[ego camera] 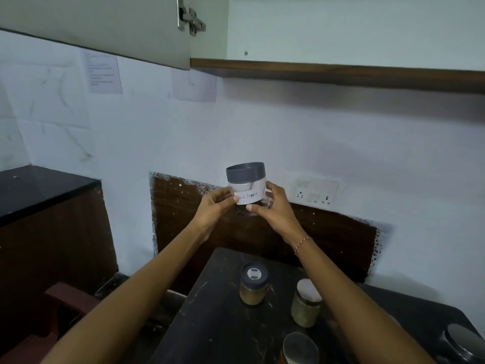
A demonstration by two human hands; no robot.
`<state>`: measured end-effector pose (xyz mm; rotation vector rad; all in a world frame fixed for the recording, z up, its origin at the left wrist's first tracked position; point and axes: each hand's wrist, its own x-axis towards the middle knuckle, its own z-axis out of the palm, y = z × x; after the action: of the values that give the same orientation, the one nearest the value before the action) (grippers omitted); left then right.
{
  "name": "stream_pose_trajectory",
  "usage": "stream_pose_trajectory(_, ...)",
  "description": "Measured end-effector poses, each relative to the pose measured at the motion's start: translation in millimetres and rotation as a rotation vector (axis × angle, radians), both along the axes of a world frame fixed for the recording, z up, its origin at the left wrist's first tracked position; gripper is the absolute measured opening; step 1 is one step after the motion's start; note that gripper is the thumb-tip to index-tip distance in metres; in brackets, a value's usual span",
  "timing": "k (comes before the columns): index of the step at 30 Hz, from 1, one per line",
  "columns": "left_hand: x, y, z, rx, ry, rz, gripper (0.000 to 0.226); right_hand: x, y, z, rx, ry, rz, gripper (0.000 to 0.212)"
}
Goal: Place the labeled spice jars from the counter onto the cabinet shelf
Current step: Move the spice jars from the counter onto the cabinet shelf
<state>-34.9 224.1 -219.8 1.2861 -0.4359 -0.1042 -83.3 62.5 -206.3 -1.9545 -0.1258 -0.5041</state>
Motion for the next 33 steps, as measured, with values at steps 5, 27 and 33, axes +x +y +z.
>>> stream_pose_trajectory(5,6,-4,41,-0.045,-0.088,0.148,0.020,14,4,40,-0.061,-0.086,-0.069,0.061)
stream_pose_trajectory(27,151,-10,309,0.036,-0.459,0.536,0.019,165,28,294,-0.208,-0.484,-0.336,0.046)
stream_pose_trajectory(33,219,-11,330,0.285,-0.456,0.526,0.038,232,24,326,-0.186,-0.188,-0.237,0.016)
